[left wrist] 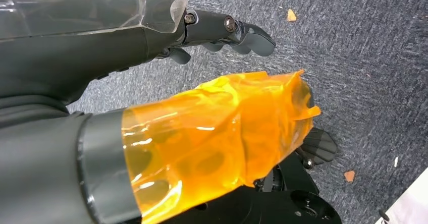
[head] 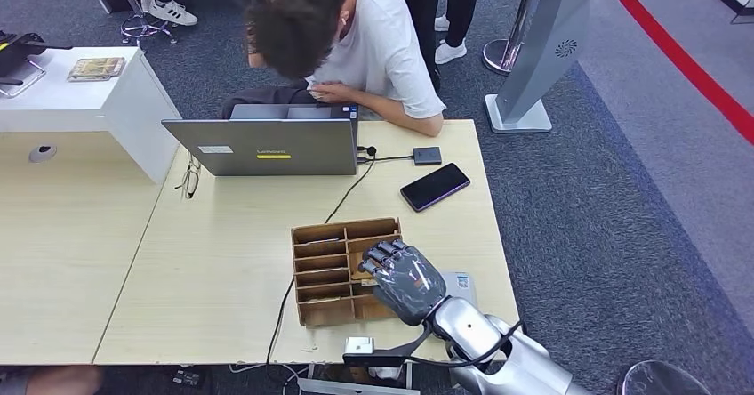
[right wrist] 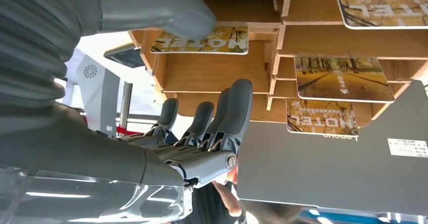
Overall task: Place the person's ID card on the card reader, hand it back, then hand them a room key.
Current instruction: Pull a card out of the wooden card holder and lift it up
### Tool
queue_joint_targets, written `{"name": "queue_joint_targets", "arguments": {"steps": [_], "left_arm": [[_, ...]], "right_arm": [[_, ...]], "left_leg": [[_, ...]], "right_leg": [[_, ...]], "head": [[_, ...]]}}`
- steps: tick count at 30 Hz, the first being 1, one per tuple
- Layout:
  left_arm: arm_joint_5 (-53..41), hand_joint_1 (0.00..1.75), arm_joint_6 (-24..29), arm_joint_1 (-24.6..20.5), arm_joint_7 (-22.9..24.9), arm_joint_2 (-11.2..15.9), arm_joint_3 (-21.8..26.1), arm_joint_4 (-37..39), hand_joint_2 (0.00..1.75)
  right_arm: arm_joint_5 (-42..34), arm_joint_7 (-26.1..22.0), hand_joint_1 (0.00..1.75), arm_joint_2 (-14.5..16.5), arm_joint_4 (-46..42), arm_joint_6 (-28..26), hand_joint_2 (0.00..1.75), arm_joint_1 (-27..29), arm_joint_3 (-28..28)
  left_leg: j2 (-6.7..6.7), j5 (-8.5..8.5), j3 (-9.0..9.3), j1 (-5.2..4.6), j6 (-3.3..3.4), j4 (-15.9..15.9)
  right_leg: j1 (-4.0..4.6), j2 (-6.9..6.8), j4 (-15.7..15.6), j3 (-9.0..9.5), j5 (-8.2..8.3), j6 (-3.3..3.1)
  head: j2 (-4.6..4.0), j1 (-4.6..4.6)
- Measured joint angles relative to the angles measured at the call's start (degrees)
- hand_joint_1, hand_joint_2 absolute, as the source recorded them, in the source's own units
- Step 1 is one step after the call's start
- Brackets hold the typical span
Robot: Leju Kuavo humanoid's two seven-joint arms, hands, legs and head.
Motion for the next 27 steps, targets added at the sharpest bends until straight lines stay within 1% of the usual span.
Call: {"name": "queue_joint_targets", "arguments": {"steps": [4, 8, 9, 10, 13, 14, 23, 26, 27], "left_arm": [[-0.3, 0.00, -0.1, 0.1, -0.1, 0.0, -0.5, 0.0, 0.00], [-0.6, 0.00, -0.3, 0.3, -0.3, 0.0, -1.1, 0.0, 0.00], [-0.7, 0.00, -0.3, 0.4, -0.3, 0.0, -1.2, 0.0, 0.00], [-0.8, 0.00, -0.3, 0.4, -0.4, 0.1, -1.3, 0.0, 0.00], [-0.9, 0.00, -0.4, 0.6, -0.4, 0.1, -1.5, 0.0, 0.00], [-0.9, 0.00, -0.5, 0.7, -0.4, 0.1, -1.6, 0.0, 0.00], [-1.3, 0.00, -0.9, 0.8, -0.7, 0.3, -2.5, 0.0, 0.00], [-1.5, 0.00, -1.0, 0.9, -0.8, 0.3, -2.8, 0.0, 0.00], [-1.6, 0.00, -1.0, 0.9, -0.9, 0.3, -2.8, 0.0, 0.00]], "right_arm": [[0.0, 0.1, 0.79, 0.1, 0.5, 0.2, 1.75, -0.1, 0.0], [0.0, 0.1, 0.86, 0.3, 1.0, 0.3, 1.75, -0.1, 0.0], [0.0, 0.1, 0.90, 0.3, 1.1, 0.3, 1.75, -0.1, 0.0], [0.0, 0.1, 0.98, 0.4, 1.3, 0.3, 1.75, -0.1, 0.0], [0.0, 0.2, 1.33, 0.4, 1.7, 0.3, 1.75, -0.1, 0.0], [0.0, 0.3, 1.40, 0.4, 1.8, 0.3, 1.75, -0.1, 0.0], [0.0, 0.4, 1.51, 0.6, 2.5, 0.4, 1.75, -0.2, -0.1], [0.0, 0.3, 1.59, 0.8, 2.5, 0.2, 1.75, -0.2, -0.3], [0.0, 0.2, 1.64, 0.8, 2.5, 0.0, 1.75, -0.2, -0.4]], "left_leg": [[0.00, 0.00, 0.00, 0.00, 0.00, 0.0], [0.00, 0.00, 0.00, 0.00, 0.00, 0.0], [0.00, 0.00, 0.00, 0.00, 0.00, 0.0], [0.00, 0.00, 0.00, 0.00, 0.00, 0.0], [0.00, 0.00, 0.01, 0.00, 0.00, 0.0], [0.00, 0.00, 0.01, 0.00, 0.00, 0.0], [0.00, 0.00, 0.01, 0.00, 0.00, 0.0], [0.00, 0.00, 0.01, 0.00, 0.00, 0.0], [0.00, 0.00, 0.01, 0.00, 0.00, 0.0]], "right_leg": [[0.00, 0.00, 0.0, 0.00, 0.00, 0.00], [0.00, 0.00, 0.0, 0.00, 0.00, 0.00], [0.00, 0.00, 0.0, 0.00, 0.00, 0.00], [0.00, 0.00, 0.0, 0.00, 0.00, 0.00], [0.00, 0.00, 0.0, 0.00, 0.00, 0.00], [0.00, 0.00, 0.0, 0.00, 0.00, 0.00], [0.00, 0.00, 0.0, 0.00, 0.00, 0.00], [0.00, 0.00, 0.0, 0.00, 0.00, 0.00], [0.00, 0.00, 0.0, 0.00, 0.00, 0.00]], "head": [[0.00, 0.00], [0.00, 0.00], [0.00, 0.00], [0.00, 0.00], [0.00, 0.00], [0.00, 0.00], [0.00, 0.00], [0.00, 0.00], [0.00, 0.00]]}}
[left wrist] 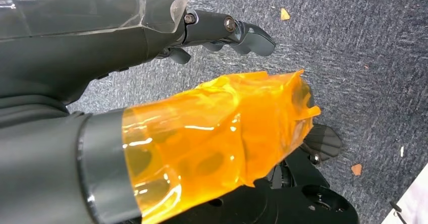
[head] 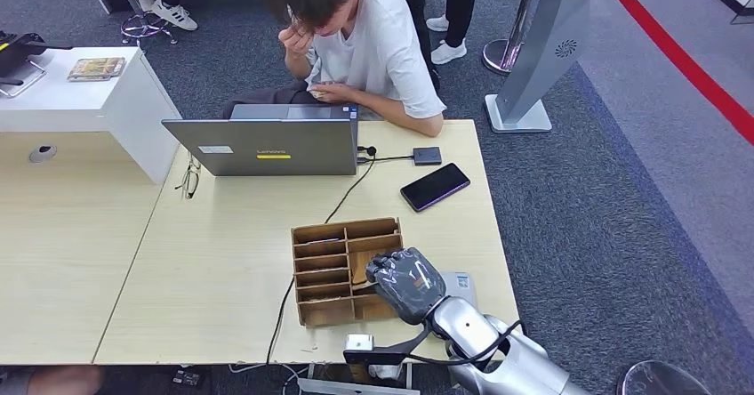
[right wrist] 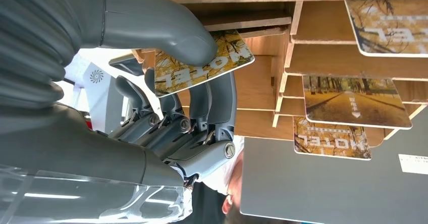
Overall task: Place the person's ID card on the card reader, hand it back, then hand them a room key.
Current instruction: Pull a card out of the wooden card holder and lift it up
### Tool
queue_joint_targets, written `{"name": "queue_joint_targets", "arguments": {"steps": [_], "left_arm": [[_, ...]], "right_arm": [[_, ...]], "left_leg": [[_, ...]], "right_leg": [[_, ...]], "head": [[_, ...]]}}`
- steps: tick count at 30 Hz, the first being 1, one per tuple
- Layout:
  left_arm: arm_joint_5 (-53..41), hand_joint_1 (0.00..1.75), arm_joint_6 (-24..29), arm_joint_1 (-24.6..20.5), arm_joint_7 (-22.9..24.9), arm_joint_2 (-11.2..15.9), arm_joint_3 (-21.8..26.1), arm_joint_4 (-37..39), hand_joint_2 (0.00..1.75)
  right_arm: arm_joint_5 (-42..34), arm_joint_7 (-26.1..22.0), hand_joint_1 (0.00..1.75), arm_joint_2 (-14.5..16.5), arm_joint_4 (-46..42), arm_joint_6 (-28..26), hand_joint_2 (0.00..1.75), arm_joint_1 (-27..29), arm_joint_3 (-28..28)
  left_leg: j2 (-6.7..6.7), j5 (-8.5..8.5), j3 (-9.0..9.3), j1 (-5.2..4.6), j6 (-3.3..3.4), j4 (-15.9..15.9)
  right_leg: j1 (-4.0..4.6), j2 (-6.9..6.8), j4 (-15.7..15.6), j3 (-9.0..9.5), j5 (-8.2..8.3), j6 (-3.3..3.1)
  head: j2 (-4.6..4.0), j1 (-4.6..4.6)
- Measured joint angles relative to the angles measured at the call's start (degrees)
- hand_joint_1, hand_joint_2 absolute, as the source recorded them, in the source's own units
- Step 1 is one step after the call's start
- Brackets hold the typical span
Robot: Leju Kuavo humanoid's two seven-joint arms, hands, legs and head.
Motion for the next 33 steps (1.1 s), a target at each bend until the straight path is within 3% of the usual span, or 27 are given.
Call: {"name": "queue_joint_targets", "arguments": {"steps": [4, 11, 33], "left_arm": [[0.0, 0.00, 0.0, 0.0, -0.1, 0.0, -0.2, 0.0, 0.00], [0.7, 0.00, 0.0, 0.1, -0.8, 0.0, -0.2, 0.0, 0.00], [-1.9, 0.00, -0.7, 1.0, -3.2, 0.2, -2.9, 0.0, 0.00]], "right_arm": [[0.0, -0.4, 1.75, 0.1, 0.0, -0.9, 1.75, 0.0, -0.3], [-0.1, -1.4, 1.75, 0.2, -1.4, -4.3, 1.75, 0.8, -1.2], [-2.1, -4.3, 1.75, -1.4, -16.9, -6.6, 1.75, 1.2, -5.7]], "left_leg": [[0.00, 0.00, 0.00, 0.00, 0.00, 0.0], [0.00, 0.00, 0.00, 0.00, 0.00, 0.0], [0.02, 0.00, 0.00, 0.00, 0.00, 0.0]], "right_leg": [[0.00, 0.00, 0.0, 0.00, 0.00, 0.00], [0.00, 0.01, 0.0, -0.01, -0.01, -0.01], [0.00, 0.02, 0.0, -0.01, -0.02, -0.01]], "head": [[0.00, 0.00], [0.00, 0.00], [0.00, 0.00]]}}
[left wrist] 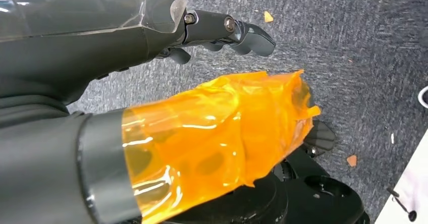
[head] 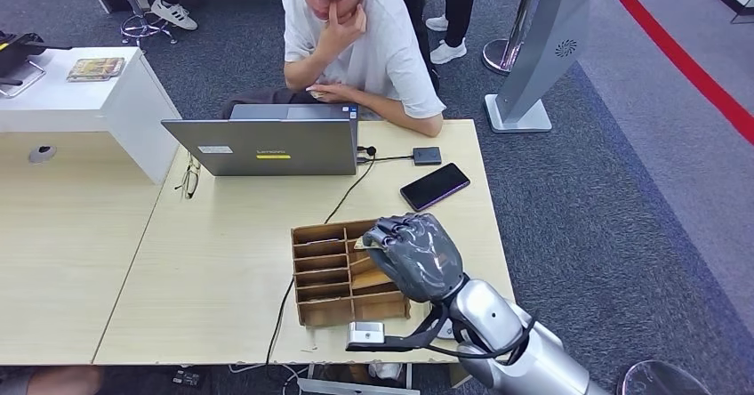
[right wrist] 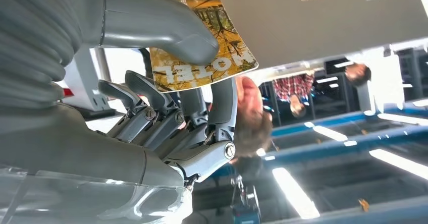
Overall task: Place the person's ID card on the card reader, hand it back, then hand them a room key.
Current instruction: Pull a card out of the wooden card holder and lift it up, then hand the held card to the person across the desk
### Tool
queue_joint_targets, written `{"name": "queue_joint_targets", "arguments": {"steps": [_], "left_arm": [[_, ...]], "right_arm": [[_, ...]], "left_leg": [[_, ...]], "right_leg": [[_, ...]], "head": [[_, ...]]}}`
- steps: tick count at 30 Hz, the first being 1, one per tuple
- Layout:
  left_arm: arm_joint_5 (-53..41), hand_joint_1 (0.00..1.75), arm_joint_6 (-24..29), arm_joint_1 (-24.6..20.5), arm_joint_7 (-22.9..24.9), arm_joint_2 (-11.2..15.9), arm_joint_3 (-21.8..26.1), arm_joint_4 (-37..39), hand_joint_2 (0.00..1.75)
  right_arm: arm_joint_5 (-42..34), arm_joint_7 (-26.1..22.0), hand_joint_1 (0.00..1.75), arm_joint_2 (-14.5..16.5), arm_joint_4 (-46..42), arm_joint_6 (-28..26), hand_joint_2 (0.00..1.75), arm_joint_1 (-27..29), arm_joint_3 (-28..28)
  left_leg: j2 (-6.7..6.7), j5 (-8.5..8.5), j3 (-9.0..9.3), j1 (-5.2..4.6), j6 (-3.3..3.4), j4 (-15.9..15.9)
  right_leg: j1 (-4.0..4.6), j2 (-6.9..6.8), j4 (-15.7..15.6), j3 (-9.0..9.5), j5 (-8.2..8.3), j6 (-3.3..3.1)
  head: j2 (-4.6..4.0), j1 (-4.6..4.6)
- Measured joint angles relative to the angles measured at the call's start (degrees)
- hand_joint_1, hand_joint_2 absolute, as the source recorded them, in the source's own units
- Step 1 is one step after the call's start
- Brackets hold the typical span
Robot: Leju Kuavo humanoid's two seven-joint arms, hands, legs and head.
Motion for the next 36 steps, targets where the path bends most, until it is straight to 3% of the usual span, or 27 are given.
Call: {"name": "queue_joint_targets", "arguments": {"steps": [20, 36], "left_arm": [[-6.2, 0.00, -1.7, 0.0, -0.4, 1.5, -4.3, 0.1, 0.00], [-7.7, 0.00, -2.1, -0.3, 0.5, 2.6, -5.6, 0.1, 0.00]], "right_arm": [[-4.4, -3.1, 1.75, 1.0, -3.1, 0.7, 1.75, -6.3, 2.2], [-5.2, -1.8, 1.75, 5.4, 0.3, 3.6, 1.75, -13.3, 4.4]], "left_leg": [[-0.02, 0.00, -0.01, 0.01, 0.00, 0.0], [-0.02, 0.01, 0.00, 0.01, -0.01, 0.0]], "right_leg": [[0.00, -0.02, 0.0, 0.01, 0.00, -0.01], [0.01, -0.02, 0.0, 0.01, 0.00, -0.01]], "head": [[0.00, 0.00], [0.00, 0.01]]}}
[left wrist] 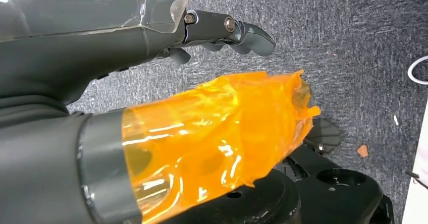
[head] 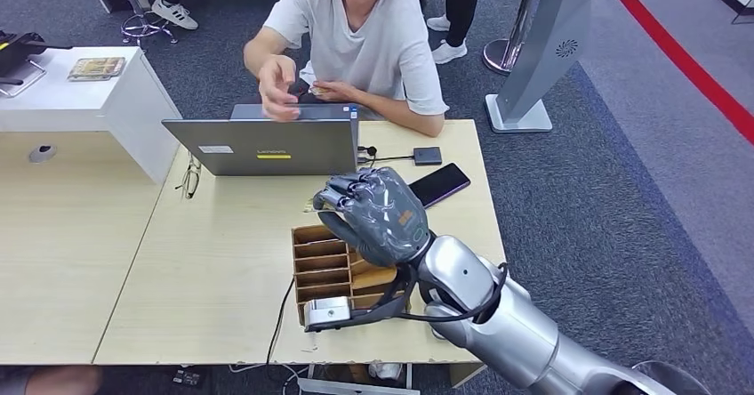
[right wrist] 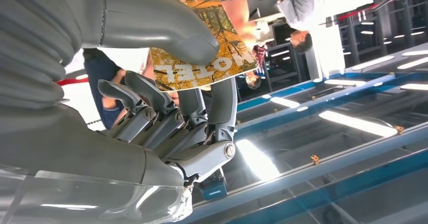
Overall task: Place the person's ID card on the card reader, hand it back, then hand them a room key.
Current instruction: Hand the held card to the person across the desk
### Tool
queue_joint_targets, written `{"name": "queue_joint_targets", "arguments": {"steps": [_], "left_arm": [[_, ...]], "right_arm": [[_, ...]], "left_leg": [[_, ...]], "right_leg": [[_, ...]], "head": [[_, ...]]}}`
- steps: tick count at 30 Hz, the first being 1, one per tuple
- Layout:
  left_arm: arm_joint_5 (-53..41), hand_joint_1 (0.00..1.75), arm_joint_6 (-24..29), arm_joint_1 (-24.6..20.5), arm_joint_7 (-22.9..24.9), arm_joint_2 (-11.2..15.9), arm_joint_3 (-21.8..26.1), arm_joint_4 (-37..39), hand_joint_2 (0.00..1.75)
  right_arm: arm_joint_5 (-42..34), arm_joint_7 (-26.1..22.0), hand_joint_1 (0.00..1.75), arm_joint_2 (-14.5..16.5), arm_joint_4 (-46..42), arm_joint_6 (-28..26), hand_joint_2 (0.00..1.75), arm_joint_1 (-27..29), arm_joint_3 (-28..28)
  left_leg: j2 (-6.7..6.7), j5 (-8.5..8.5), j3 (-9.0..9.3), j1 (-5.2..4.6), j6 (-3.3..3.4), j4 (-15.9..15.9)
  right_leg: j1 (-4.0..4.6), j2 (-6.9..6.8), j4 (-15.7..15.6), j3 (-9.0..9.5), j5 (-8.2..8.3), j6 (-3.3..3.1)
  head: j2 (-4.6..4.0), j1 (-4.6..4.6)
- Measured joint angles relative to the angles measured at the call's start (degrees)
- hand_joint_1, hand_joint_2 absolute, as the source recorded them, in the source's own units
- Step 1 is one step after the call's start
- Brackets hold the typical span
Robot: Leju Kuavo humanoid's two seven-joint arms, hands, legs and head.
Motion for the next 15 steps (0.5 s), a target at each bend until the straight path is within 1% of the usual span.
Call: {"name": "queue_joint_targets", "arguments": {"steps": [5, 15], "left_arm": [[-0.4, 0.00, -0.4, -0.1, -0.3, 0.2, 0.0, 0.0, 0.00], [-1.5, 0.00, 0.3, -0.2, 0.6, 0.9, -0.5, -0.4, 0.00]], "right_arm": [[0.0, 1.0, 1.75, 1.3, 1.7, 1.1, 1.75, -2.2, 0.7], [0.0, 2.7, 1.75, 4.9, 6.6, 3.4, 1.75, -6.7, 1.7]], "left_leg": [[0.02, 0.00, 0.00, 0.00, 0.00, 0.0], [0.01, 0.01, 0.01, 0.01, -0.01, 0.0]], "right_leg": [[0.00, 0.02, 0.0, 0.00, 0.00, 0.00], [0.01, 0.02, 0.0, 0.00, 0.00, -0.01]], "head": [[0.00, -0.01], [0.00, -0.01]]}}
